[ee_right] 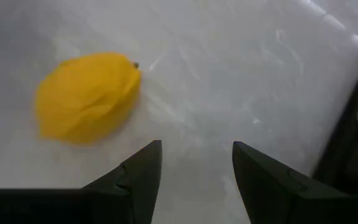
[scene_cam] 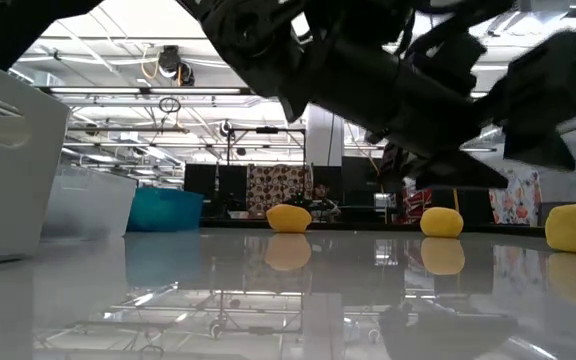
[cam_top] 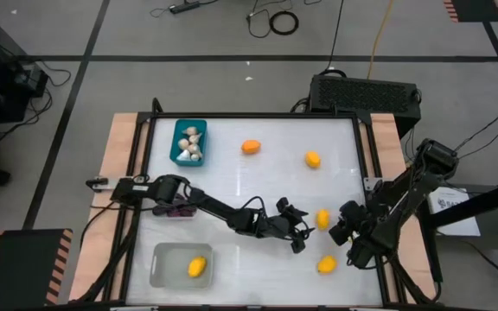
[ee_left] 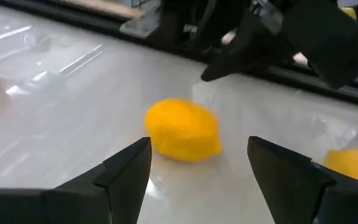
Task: Sort produce into baskets
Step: Put the lemon into the gray bin
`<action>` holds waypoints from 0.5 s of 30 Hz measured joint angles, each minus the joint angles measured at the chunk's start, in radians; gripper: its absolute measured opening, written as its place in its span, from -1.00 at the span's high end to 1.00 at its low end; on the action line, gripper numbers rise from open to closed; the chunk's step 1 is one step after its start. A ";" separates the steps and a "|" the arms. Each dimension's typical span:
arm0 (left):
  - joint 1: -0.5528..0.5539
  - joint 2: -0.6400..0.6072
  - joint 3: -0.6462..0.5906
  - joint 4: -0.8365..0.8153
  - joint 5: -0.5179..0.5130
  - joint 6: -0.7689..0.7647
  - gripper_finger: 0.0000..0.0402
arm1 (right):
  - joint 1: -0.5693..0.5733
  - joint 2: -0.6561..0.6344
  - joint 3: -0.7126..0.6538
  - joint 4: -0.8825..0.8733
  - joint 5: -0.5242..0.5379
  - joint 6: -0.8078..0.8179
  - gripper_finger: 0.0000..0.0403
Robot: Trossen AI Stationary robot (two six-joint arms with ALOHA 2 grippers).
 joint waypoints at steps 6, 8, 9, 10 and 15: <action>0.011 0.000 0.000 -0.042 0.003 0.079 -0.37 | -0.006 0.000 -0.119 0.170 0.046 0.016 0.35; 0.011 0.001 0.000 -0.066 0.010 0.105 -0.37 | -0.006 0.000 -0.129 0.212 0.047 0.001 0.46; 0.011 0.001 0.000 -0.077 0.021 0.105 -0.37 | -0.006 0.000 -0.130 0.226 0.047 -0.008 0.52; 0.011 0.004 0.000 -0.079 0.035 0.103 -0.37 | -0.005 0.000 -0.129 0.241 0.048 -0.016 0.58; 0.013 0.008 -0.001 -0.086 0.100 0.103 -0.37 | -0.005 0.000 -0.130 0.301 0.139 -0.039 0.84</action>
